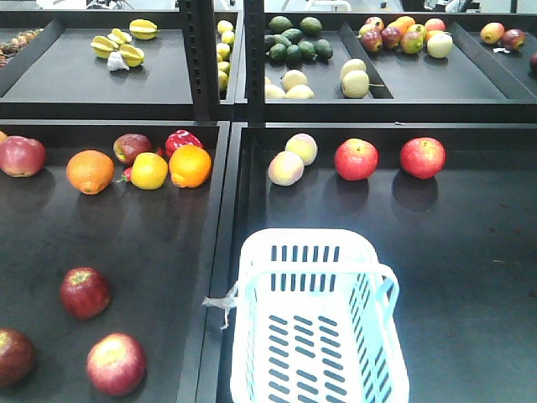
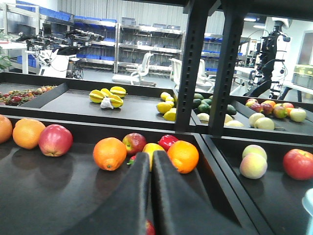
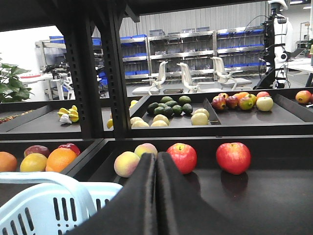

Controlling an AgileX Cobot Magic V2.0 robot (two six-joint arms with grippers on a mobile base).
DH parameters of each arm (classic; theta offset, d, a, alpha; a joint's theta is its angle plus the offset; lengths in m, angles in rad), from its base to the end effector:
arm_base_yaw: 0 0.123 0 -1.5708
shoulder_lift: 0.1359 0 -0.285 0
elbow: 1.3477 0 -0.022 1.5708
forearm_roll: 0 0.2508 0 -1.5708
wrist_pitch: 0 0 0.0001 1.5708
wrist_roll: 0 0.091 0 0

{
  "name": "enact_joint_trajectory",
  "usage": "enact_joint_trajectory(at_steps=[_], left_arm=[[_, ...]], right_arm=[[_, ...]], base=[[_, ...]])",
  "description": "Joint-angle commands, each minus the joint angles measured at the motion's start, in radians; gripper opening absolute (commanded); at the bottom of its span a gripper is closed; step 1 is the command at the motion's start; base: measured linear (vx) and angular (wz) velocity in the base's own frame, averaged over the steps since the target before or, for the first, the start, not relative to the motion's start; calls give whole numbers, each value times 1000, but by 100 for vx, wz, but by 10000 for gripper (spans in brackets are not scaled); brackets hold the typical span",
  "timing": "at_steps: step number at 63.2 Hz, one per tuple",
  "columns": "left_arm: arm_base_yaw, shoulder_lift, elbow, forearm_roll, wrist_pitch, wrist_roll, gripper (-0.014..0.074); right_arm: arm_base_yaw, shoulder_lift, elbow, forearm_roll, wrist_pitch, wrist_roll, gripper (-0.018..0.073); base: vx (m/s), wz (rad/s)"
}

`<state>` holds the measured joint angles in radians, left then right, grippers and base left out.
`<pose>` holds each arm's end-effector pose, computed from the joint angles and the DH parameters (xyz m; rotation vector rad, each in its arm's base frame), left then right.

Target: Pick three apples into basket with both arms

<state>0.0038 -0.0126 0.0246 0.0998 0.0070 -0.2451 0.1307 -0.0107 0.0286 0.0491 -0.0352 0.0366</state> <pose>0.0564 0.0003 0.2049 -0.1126 1.4994 -0.1133 0.0560 0.0072 0.2073 -0.0317 1.4684 0.1748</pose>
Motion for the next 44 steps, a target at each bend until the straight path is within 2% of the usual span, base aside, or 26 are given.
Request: enact_joint_trajectory(at_steps=[1, 44], left_arm=[[-5, -15, 23, -7, -70, 0, -6], [-5, -15, 17, -7, -76, 0, -6]], right_arm=[[-1, -10, 14, -3, -75, 0, -9], [-1, -10, 14, -3, -75, 0, -9]], base=[[7, 6], [2, 1]])
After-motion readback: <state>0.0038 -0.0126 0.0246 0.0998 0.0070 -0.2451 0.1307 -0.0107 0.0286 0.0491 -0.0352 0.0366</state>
